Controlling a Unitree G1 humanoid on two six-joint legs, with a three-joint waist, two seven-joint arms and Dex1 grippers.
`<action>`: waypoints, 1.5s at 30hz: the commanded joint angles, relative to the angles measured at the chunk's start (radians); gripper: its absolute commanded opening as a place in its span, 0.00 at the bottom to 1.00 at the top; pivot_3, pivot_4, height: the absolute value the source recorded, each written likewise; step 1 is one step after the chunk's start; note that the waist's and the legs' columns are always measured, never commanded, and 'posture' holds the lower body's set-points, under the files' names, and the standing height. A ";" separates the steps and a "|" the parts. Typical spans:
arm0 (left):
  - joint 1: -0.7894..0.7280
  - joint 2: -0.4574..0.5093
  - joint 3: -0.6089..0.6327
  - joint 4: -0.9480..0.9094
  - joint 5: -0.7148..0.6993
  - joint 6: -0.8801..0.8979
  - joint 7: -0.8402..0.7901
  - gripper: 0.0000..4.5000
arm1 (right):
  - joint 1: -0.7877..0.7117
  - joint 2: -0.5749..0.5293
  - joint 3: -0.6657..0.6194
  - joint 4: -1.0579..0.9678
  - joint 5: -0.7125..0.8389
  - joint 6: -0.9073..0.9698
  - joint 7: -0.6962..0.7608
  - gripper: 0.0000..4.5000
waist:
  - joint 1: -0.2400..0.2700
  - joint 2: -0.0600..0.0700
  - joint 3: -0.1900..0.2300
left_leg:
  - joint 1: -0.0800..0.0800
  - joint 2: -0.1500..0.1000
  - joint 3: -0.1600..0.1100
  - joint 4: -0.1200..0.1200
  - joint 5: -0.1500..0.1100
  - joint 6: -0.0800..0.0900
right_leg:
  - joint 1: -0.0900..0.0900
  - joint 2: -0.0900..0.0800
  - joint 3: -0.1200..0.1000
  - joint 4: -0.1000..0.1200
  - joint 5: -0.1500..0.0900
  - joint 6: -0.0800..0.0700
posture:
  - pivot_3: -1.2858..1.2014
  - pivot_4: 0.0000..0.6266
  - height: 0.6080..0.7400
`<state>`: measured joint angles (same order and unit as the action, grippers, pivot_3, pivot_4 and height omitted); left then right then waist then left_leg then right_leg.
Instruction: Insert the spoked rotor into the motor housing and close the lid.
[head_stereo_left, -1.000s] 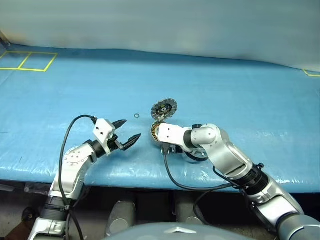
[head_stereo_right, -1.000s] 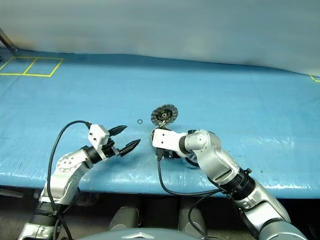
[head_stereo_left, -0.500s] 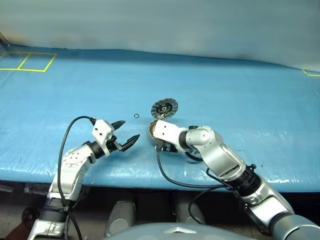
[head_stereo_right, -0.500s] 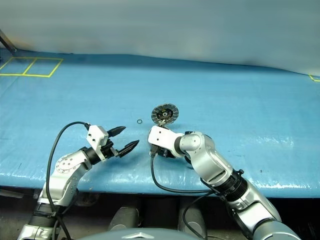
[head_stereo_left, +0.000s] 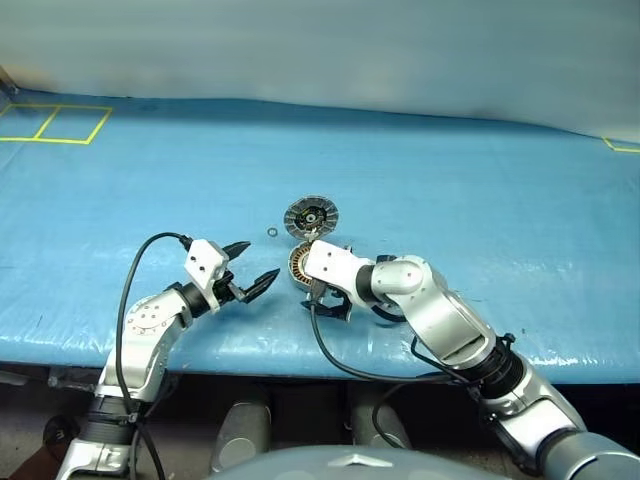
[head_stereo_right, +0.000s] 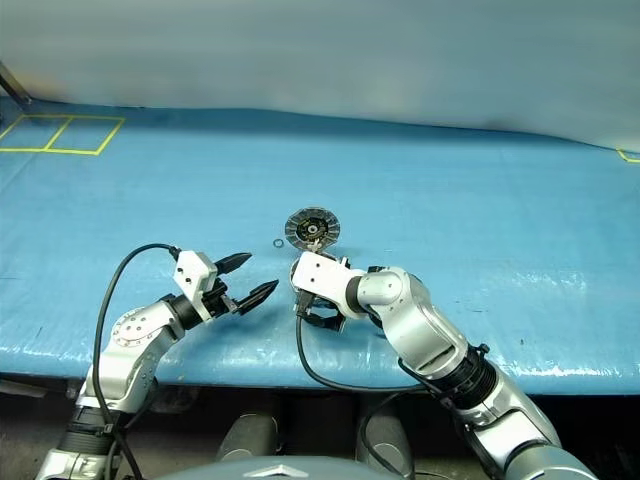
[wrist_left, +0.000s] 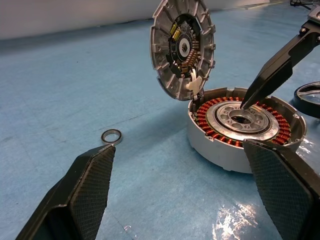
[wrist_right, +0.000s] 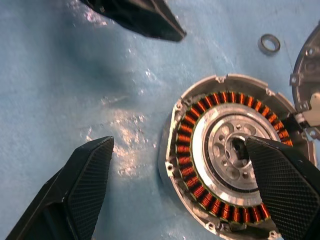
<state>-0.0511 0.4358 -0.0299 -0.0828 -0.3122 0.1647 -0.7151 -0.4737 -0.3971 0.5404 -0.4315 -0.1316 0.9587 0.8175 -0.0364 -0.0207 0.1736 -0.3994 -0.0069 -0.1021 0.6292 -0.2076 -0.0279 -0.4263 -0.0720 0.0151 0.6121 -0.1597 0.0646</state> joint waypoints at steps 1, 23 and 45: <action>-0.010 0.000 -0.004 -0.039 0.001 -0.009 -0.011 1.00 | 0.003 0.039 -0.108 -0.113 0.090 0.033 -0.014 0.99 | 0.000 0.000 0.000 | 0.000 0.000 0.000 0.000 0.000 0.000 | 0.000 0.000 0.000 0.000 0.000 0.000 | 0.52 0.24 1.00; -0.320 -0.031 -0.007 0.345 0.110 -0.076 0.003 1.00 | 0.430 0.056 -0.491 -0.071 0.422 -0.386 -0.053 0.99 | 0.007 -0.001 0.000 | 0.001 0.000 0.000 0.000 0.000 0.000 | 0.002 0.000 0.000 -0.001 0.000 0.000 | 0.52 0.24 1.00; -0.489 -0.082 -0.029 0.684 0.222 -0.155 0.041 1.00 | 0.486 0.070 -0.496 0.074 0.534 -0.556 -0.076 0.99 | 0.013 -0.001 0.000 | 0.001 0.000 0.000 0.000 0.000 0.000 | 0.002 0.000 0.000 -0.001 0.000 0.001 | 0.52 0.24 1.00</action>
<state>-0.5142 0.3549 -0.0669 0.5962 -0.1034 0.0195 -0.6957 0.0183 -0.3297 0.0536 -0.3159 0.3826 0.4230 0.7501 -0.0238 -0.0212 0.1734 -0.3986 -0.0070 -0.1019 0.6290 -0.2076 -0.0278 -0.4244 -0.0719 0.0151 0.6111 -0.1594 0.0654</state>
